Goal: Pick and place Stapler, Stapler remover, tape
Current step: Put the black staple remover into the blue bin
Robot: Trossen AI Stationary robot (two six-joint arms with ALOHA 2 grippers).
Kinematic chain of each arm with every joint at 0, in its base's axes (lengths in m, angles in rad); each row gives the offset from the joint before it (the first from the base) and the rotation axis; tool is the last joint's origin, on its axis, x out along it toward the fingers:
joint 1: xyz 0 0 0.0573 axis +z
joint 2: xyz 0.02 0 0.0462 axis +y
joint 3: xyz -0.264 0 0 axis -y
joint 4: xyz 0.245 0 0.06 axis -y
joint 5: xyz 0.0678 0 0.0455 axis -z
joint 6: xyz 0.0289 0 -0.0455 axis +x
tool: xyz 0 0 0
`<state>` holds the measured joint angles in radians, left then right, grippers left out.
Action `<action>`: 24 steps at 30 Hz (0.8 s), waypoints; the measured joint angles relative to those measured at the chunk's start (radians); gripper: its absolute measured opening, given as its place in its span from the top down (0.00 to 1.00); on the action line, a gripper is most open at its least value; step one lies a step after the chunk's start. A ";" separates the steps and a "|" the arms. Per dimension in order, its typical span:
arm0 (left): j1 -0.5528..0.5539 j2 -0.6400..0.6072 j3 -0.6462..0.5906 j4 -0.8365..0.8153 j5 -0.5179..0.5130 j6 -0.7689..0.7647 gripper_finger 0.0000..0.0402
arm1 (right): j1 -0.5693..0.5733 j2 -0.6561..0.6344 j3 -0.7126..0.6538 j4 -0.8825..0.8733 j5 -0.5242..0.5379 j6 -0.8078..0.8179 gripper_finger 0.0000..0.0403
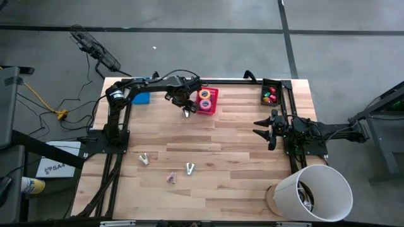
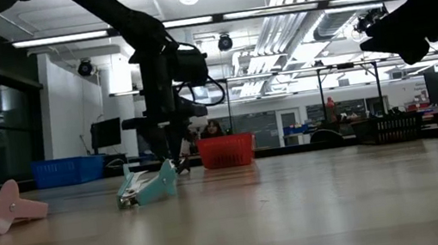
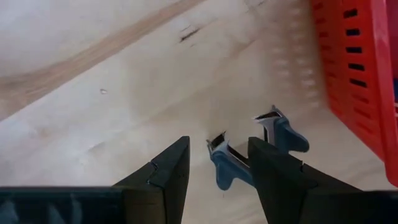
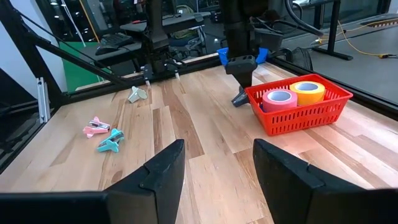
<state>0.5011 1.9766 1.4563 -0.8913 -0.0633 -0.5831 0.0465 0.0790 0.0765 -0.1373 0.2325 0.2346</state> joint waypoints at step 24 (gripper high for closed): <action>-0.005 -0.001 -0.117 0.084 0.037 -0.073 0.61 | 0.000 0.000 0.000 0.000 0.000 0.000 0.55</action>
<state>0.4961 1.9755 1.3388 -0.8077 -0.0263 -0.6556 0.0467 0.0790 0.0765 -0.1371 0.2325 0.2348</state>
